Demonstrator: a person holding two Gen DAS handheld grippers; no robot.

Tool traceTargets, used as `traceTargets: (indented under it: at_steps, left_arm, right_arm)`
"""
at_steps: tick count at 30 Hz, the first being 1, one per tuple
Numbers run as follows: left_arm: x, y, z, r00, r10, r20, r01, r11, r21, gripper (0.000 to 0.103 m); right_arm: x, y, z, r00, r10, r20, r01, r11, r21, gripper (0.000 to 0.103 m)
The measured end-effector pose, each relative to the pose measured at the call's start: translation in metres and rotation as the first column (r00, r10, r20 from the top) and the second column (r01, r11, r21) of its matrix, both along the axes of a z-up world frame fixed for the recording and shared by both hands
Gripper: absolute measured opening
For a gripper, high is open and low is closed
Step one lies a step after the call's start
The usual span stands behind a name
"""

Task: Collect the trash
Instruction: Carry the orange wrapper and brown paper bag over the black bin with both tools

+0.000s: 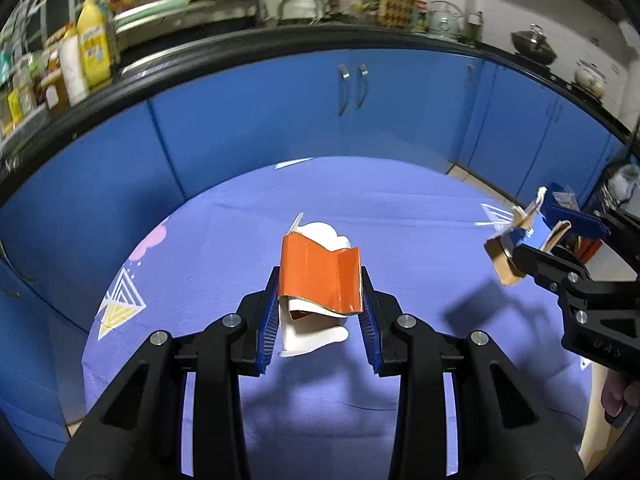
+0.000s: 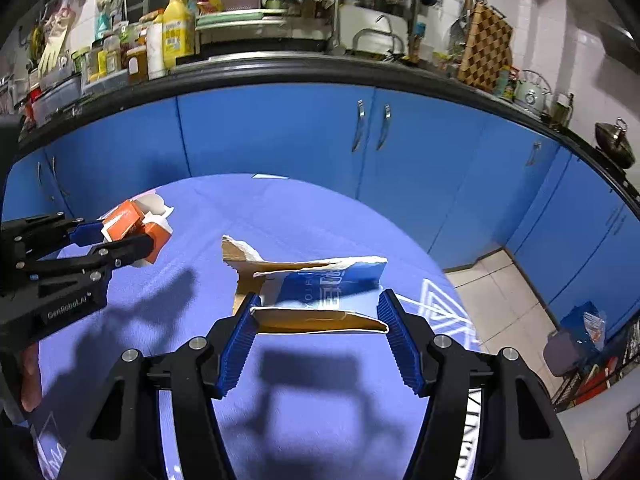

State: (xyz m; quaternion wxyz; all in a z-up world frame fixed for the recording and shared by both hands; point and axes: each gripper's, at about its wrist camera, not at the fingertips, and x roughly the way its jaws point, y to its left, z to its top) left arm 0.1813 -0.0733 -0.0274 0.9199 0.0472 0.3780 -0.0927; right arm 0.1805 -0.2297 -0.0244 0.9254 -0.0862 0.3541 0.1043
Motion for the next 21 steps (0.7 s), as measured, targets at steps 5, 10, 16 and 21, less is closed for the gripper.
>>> traceTargets:
  at_steps: [5,10,16,21]
  left_arm:
    - [-0.014,-0.031,0.012,0.998,-0.050,0.029,0.050,0.999,0.023,0.036]
    - [-0.028,-0.063,0.026,0.993,-0.103,0.057,0.101,0.994,0.043,0.036]
    - [-0.043,-0.110,0.038,0.981,-0.177,0.082,0.171,0.982,0.075,0.036]
    - [-0.048,-0.145,0.043,0.971,-0.223,0.086,0.215,0.972,0.094,0.036]
  right_arm:
    - [-0.019,-0.022,0.012,0.999,-0.030,0.030,0.029,1.000,0.009,0.060]
    - [-0.038,-0.053,0.022,0.996,-0.074,0.059,0.072,0.997,0.029,0.060]
    - [-0.055,-0.087,0.031,0.989,-0.126,0.084,0.122,0.991,0.047,0.060]
    - [-0.070,-0.119,0.034,0.980,-0.170,0.107,0.164,0.985,0.058,0.060]
